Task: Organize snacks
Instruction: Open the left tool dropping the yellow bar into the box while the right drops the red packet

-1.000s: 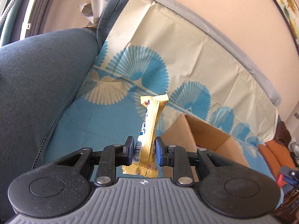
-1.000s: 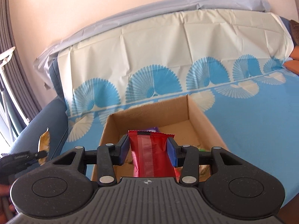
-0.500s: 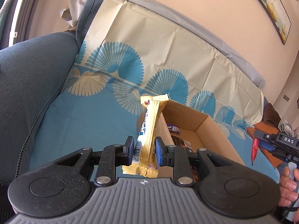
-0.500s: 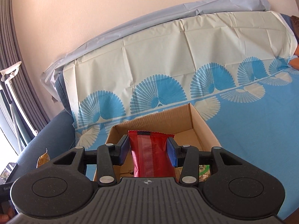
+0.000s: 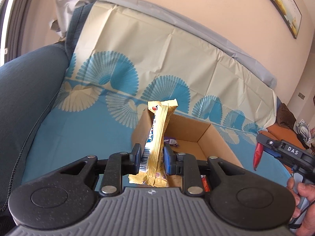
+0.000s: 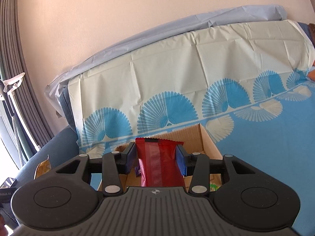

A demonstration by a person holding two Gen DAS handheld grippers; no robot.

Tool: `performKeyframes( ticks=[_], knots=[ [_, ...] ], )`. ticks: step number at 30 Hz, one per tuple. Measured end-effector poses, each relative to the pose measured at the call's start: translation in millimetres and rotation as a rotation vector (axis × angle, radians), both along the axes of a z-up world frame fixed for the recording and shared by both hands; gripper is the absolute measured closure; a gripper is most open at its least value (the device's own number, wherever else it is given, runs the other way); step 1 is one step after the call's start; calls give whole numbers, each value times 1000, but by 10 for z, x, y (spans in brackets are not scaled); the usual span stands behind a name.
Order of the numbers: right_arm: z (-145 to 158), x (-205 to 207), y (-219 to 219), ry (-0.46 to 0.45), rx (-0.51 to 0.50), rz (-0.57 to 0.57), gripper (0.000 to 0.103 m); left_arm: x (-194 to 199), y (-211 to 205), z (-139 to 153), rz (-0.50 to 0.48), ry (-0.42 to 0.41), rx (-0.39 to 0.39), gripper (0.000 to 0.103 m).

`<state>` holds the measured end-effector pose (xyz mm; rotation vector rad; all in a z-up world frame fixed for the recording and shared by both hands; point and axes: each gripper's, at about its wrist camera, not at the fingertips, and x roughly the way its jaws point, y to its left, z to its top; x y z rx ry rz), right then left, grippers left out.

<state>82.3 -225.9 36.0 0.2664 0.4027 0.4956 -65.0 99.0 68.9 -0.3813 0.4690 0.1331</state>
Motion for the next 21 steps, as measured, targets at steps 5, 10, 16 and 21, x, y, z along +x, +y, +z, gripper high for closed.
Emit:
performKeyframes(
  ticks=[5,10,16,21],
  knots=[
    [1,53,-21,-45,-8,4,58,287,-301,183,-50,-35,52,77],
    [-7,80,-55,-69,2,4,58,656,-609,335,-100,-63,93,77],
    [-27,104,-106,-78,35,-3,58,1054,-836,471,-125,-84,114,77],
    [-57,139,-74,-70,28,19,57,1224,-885,542,-129,-81,94,76]
  ],
)
